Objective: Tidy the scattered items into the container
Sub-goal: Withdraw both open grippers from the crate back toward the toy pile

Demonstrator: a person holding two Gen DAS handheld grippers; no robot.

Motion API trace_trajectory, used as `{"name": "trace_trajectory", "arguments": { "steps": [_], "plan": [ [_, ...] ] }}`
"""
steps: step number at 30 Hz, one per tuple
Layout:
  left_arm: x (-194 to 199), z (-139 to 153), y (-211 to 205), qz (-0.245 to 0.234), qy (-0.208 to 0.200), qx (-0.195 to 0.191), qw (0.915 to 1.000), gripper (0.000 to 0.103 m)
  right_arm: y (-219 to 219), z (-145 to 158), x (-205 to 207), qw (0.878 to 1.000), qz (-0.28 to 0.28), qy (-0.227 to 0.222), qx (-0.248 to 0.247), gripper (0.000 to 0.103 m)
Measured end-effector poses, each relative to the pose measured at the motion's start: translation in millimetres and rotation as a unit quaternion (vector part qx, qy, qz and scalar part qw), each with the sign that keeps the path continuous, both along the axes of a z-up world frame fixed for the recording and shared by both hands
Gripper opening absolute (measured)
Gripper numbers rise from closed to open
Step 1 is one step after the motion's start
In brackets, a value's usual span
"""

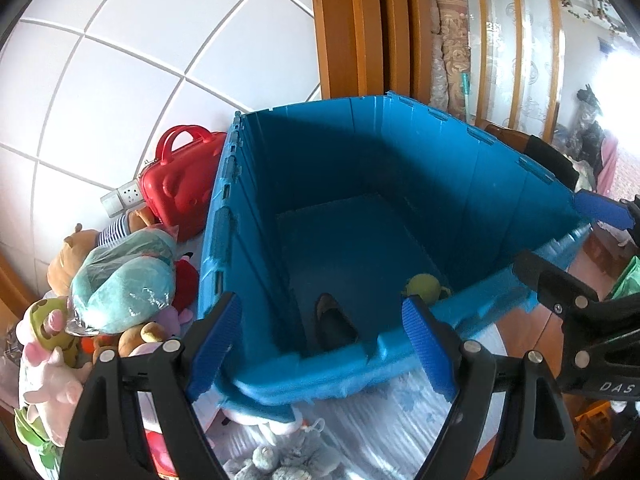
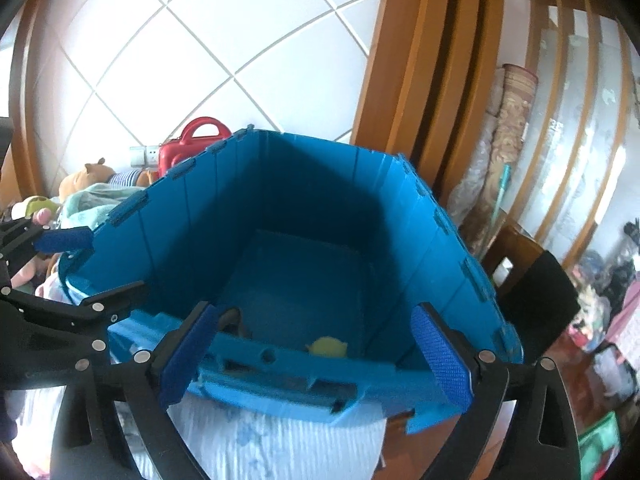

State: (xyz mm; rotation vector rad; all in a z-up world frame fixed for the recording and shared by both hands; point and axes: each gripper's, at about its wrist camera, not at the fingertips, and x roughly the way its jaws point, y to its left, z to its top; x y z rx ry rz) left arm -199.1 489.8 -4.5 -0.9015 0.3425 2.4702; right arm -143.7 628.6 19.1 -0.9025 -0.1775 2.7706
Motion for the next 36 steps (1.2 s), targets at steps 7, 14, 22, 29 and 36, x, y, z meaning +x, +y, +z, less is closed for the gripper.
{"name": "trace_trajectory", "arguments": {
  "steps": [7,14,22,29,36],
  "plan": [
    [25,0,-16,-0.004,0.011,0.009,0.9999,0.083,-19,-9,23,1.0,-0.011,-0.003,-0.005,0.099],
    [57,7,-22,0.024,0.026,0.012,0.9993,0.083,-24,-5,45,1.0,0.009,0.011,-0.005,0.102],
    [97,-1,-28,0.076,0.016,0.001,0.997,0.083,-28,-18,69,0.998,0.06,-0.006,-0.016,0.102],
    [134,-21,-51,0.137,-0.002,-0.014,0.9905,0.083,-38,-34,93,0.993,0.109,-0.02,-0.031,0.102],
    [160,-37,-83,0.197,-0.023,-0.014,0.9801,0.083,-65,-51,106,0.984,0.165,-0.038,-0.045,0.102]
  ]
}}
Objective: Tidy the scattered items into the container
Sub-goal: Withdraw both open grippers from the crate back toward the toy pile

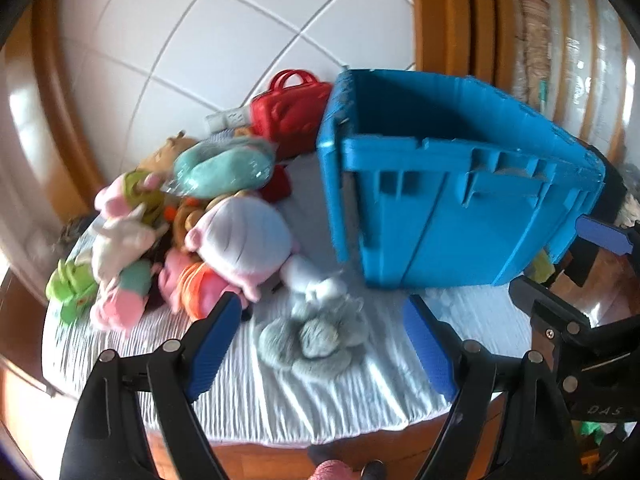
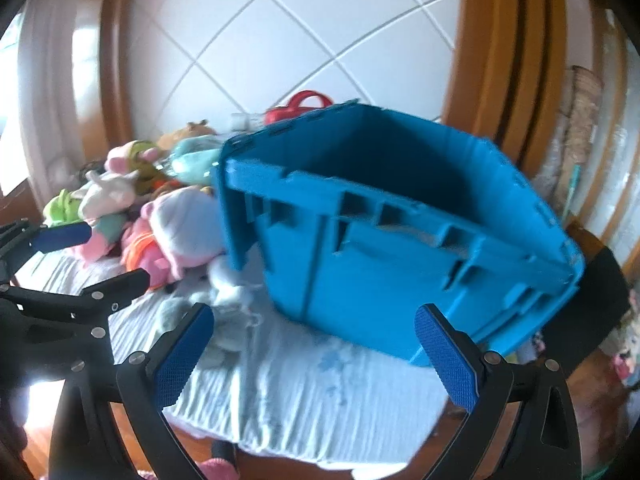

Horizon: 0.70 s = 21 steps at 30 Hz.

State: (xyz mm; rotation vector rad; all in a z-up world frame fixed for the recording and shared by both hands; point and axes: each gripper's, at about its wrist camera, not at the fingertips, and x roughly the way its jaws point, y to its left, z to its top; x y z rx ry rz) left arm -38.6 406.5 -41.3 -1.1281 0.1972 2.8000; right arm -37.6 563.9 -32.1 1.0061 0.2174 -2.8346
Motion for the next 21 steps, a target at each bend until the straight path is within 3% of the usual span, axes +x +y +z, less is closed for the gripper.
{"name": "trace_trajectory", "arguments": {
  "steps": [10,21],
  "plan": [
    [23,-12,-30,0.035,-0.012,-0.007,0.9993,0.083,-33,-10,13,0.999,0.039,-0.017,-0.003,0.102],
    [36,-32,-71,0.026,-0.026,-0.017,0.9992,0.083,-54,-23,29,0.999,0.021,-0.033,-0.015,0.102]
  ]
}}
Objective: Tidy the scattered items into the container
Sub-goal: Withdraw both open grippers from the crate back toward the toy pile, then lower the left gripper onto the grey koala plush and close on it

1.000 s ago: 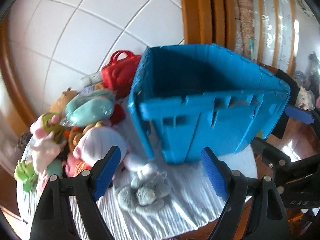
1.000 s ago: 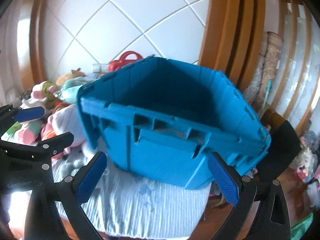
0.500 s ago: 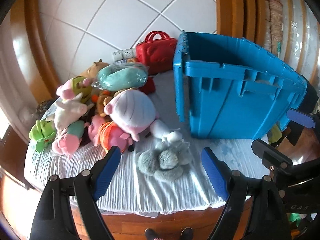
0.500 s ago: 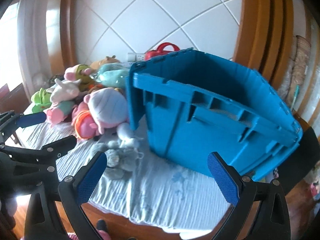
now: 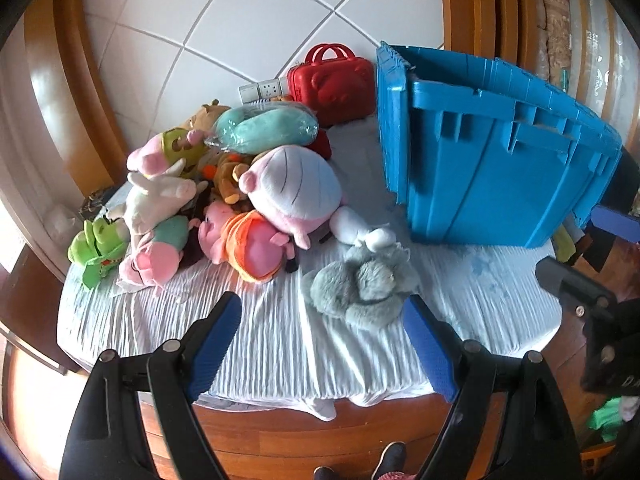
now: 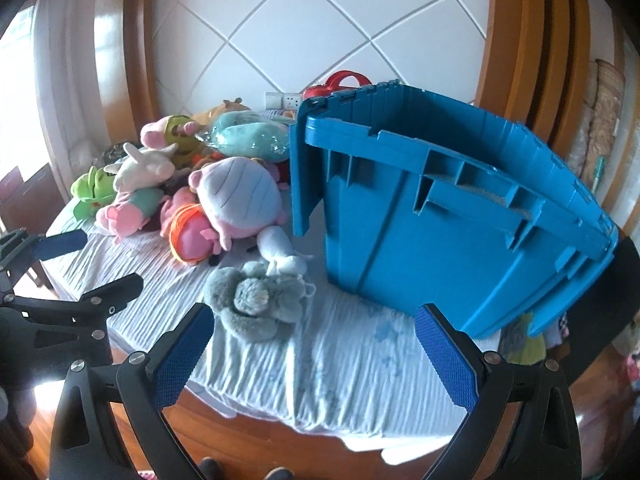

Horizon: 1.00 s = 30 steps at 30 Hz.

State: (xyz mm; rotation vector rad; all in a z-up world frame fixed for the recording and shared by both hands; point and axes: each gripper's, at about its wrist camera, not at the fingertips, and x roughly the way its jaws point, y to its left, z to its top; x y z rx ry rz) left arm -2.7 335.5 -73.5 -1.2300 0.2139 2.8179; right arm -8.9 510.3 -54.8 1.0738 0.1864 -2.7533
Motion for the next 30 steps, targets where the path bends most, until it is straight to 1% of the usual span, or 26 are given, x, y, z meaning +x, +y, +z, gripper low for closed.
{"name": "trace_trajectory", "arguments": {
  "steps": [4,8,14,16,17,20,26,30],
  "plan": [
    [-1,-4,-14,-0.007,-0.006,-0.001,1.0,0.083,-12,0,4,1.0,-0.01,-0.001,-0.01,0.102],
    [-5,-6,-23,-0.02,-0.006,0.005,0.9998,0.083,-27,-6,4,1.0,-0.018,-0.008,-0.001,0.102],
    [-18,-18,-34,-0.025,-0.017,0.013,0.9994,0.083,-39,-15,-5,0.999,-0.027,-0.021,0.004,0.102],
    [-24,-25,-37,-0.022,-0.025,0.016,0.9993,0.083,-40,-21,-10,0.999,-0.027,-0.028,0.006,0.101],
    [-27,-28,-39,-0.021,-0.029,0.017,0.9992,0.083,-41,-25,-15,0.999,-0.025,-0.034,0.006,0.097],
    [-37,-41,-43,-0.014,-0.043,0.022,0.9987,0.083,-43,-38,-26,0.998,-0.018,-0.053,0.006,0.089],
    [-61,-72,-46,0.011,-0.08,0.029,0.9963,0.083,-42,-70,-55,0.996,0.002,-0.091,0.007,0.088],
    [-79,-97,-35,0.023,-0.107,0.039,0.9932,0.083,-32,-89,-73,0.994,0.008,-0.111,0.004,0.088]
  ]
}}
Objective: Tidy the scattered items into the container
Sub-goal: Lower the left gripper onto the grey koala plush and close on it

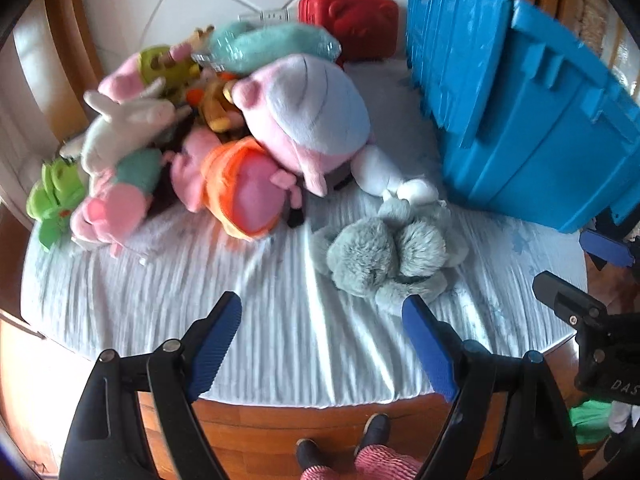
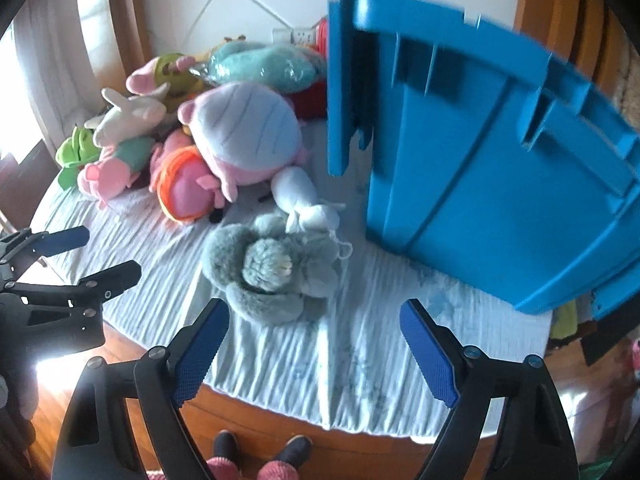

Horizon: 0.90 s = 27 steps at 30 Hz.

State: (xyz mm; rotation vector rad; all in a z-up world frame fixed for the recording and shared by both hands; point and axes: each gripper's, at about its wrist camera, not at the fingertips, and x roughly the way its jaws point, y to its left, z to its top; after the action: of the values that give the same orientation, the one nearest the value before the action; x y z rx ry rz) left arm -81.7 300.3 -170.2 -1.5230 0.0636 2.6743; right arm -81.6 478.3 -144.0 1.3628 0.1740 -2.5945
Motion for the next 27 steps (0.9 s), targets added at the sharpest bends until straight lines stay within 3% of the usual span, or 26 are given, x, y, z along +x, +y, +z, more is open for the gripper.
{"name": "trace_trajectory", "arguments": {
  "steps": [8,17,21,25,26,27],
  "plan": [
    [-45,-47,30,0.004,-0.035,0.015,0.9993,0.083,31,-40,-31,0.999,0.005,-0.037,0.004,0.088],
    [-76,-96,29,0.011,-0.073,0.026,0.9969,0.083,44,-69,-53,0.998,0.014,-0.067,-0.005,0.088],
    [-84,-112,35,-0.011,-0.084,0.035,0.9958,0.083,41,-77,-59,0.997,0.013,-0.074,-0.002,0.088],
    [-92,-127,49,-0.041,-0.083,0.009,0.9957,0.083,42,-83,-66,0.997,-0.008,-0.079,-0.001,0.088],
    [-93,-127,49,-0.046,-0.075,0.008,0.9961,0.082,42,-85,-68,0.997,-0.014,-0.08,-0.002,0.088],
    [-93,-127,49,-0.05,-0.067,0.008,0.9965,0.069,42,-87,-69,0.997,-0.018,-0.082,-0.001,0.088]
  ]
}}
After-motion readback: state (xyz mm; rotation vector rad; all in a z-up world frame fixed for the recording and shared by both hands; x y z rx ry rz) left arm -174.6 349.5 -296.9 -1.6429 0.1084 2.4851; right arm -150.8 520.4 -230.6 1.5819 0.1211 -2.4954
